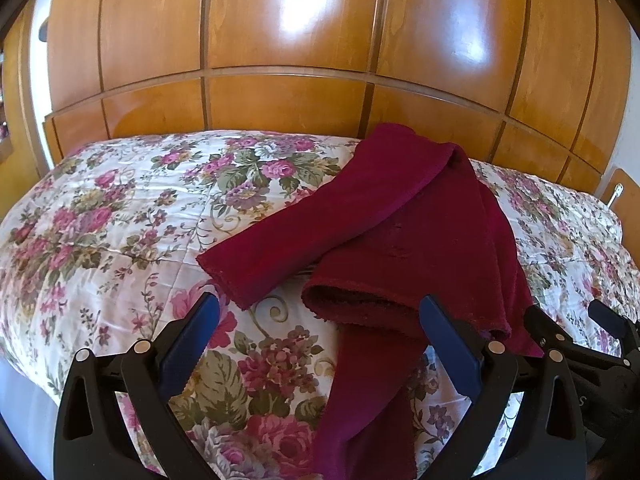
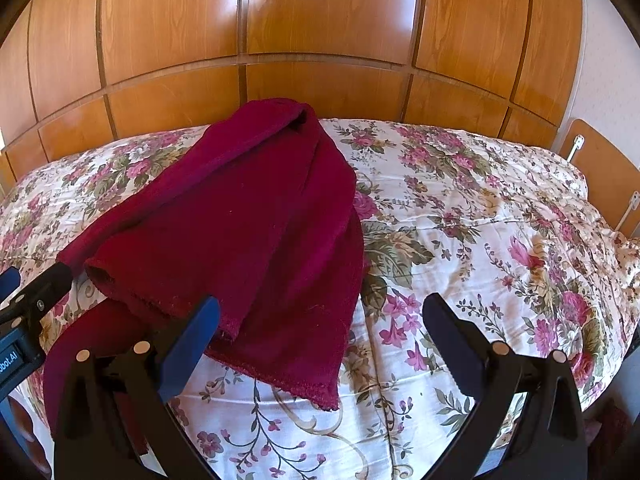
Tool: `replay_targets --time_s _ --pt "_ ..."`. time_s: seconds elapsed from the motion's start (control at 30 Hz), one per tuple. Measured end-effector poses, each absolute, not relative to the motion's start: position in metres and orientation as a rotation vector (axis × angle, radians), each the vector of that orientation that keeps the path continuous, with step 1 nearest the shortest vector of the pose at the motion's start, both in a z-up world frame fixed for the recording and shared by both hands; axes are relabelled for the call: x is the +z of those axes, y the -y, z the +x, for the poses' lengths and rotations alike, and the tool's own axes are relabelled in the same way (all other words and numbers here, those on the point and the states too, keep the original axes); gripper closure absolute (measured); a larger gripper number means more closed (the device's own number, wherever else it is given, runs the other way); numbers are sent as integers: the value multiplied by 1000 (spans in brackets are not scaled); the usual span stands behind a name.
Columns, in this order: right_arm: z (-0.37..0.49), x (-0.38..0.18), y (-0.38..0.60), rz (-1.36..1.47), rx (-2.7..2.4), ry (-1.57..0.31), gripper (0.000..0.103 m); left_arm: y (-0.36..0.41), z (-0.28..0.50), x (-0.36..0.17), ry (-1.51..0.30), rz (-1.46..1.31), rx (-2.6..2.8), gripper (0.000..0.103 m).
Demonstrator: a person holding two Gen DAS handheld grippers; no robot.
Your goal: Fold small clothes
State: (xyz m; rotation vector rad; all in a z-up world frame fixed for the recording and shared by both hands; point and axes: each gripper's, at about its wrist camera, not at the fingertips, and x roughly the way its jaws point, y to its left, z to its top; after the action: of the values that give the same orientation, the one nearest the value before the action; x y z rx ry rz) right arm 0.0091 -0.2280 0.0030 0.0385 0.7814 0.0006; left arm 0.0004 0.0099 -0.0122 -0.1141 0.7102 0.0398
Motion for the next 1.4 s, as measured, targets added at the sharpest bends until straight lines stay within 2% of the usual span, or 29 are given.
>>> replay_targets --time_s 1.4 --pt "22 -5 224 44 49 -825 2 -34 4 -28 -751 -138 55 4"
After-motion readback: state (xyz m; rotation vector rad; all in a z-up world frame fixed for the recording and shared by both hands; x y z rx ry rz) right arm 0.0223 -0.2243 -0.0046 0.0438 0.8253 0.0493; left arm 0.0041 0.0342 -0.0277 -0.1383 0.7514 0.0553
